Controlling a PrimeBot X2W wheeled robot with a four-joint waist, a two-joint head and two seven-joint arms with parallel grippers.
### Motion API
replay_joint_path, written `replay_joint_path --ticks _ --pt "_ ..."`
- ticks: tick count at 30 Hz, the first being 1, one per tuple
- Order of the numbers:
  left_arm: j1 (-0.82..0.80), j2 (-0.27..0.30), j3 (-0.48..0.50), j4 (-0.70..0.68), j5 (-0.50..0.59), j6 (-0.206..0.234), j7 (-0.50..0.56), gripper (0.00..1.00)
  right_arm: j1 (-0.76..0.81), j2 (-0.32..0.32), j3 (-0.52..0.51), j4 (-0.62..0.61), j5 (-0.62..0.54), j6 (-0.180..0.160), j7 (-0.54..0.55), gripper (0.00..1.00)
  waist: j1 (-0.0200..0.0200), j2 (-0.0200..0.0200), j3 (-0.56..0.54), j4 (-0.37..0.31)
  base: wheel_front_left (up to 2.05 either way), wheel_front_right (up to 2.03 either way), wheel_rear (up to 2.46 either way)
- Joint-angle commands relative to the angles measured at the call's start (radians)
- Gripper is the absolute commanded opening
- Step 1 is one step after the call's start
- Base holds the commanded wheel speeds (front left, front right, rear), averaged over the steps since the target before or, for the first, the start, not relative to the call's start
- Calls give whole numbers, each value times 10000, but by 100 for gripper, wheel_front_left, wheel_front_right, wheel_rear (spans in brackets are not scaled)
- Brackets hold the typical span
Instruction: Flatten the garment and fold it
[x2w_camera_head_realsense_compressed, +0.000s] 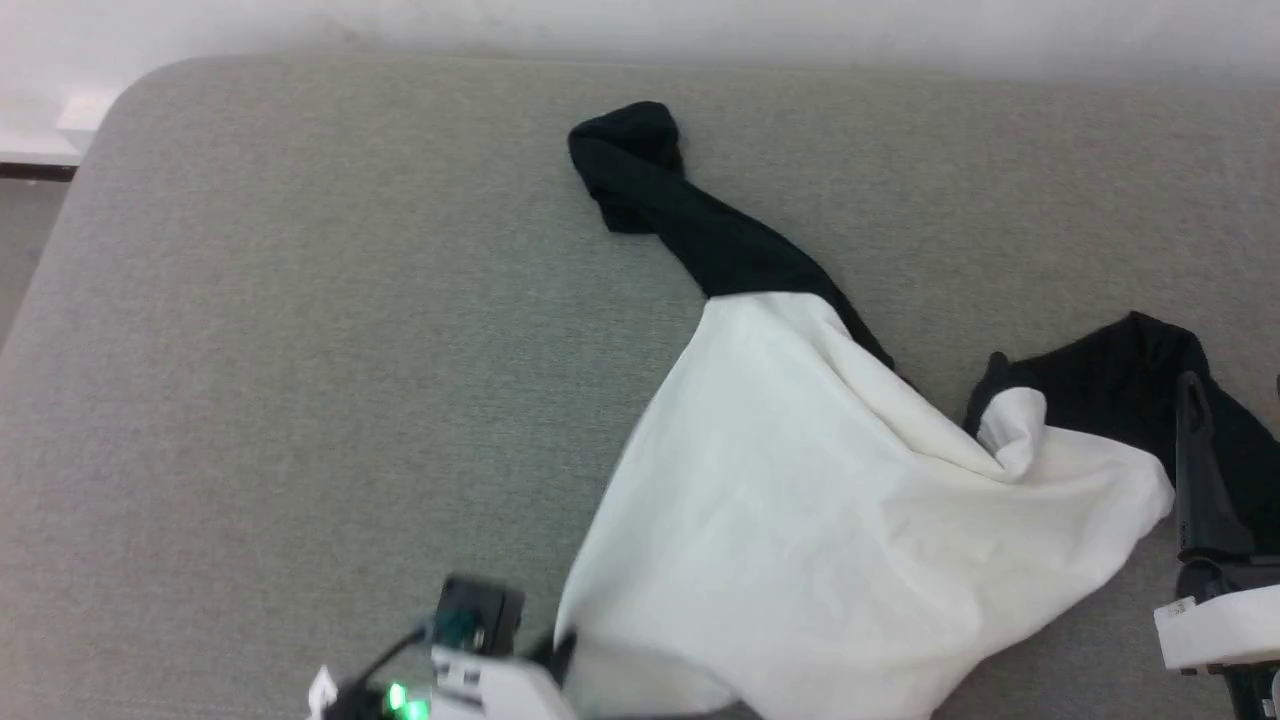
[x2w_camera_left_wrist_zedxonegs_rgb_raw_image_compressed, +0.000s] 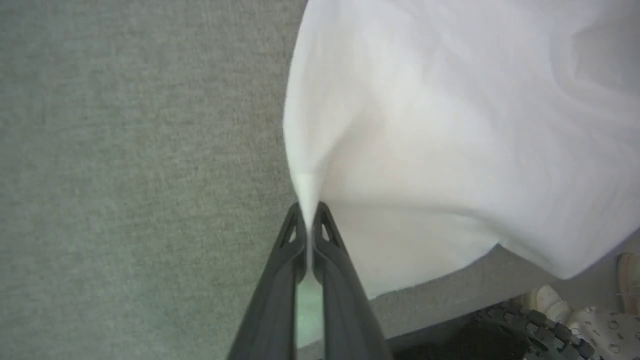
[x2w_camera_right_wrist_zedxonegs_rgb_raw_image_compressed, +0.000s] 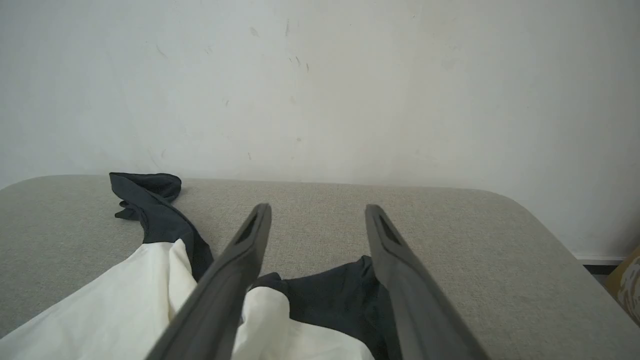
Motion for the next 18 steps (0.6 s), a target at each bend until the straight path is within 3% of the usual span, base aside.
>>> replay_joint_path --ticks 1,5,8,9,10,11,18 --pt "575 95 36 -268 -165 168 205 0 10 31 11 -58 76 -9 29 100 -1 -1 -41 268 0 0 0" --pt "1844 55 -110 -848 -748 403 801 0 16 31 79 -89 21 -9 125 100 -1 -1 -17 549 0 0 0" --pt "1935 -101 -173 -989 -689 469 469 0 -11 31 97 -124 -26 -9 200 100 -1 -1 -22 728 0 0 0" --pt "1833 -162 -165 -989 -603 475 241 33 -17 31 112 -128 -39 -9 227 100 -1 -1 -38 769 0 0 0" --pt "1713 -211 -170 -976 -543 450 62 78 -26 31 136 -126 -49 -9 252 100 -1 -1 -62 792 0 0 0" --pt "1577 -236 -177 -976 -487 410 -69 100 -36 31 160 -122 -57 -9 275 100 -1 -1 -87 802 0 0 0" --pt "-76 -171 34 -1901 -415 -256 -509 100 -10 31 286 -84 -51 -9 361 100 -1 -1 -267 548 0 0 0"
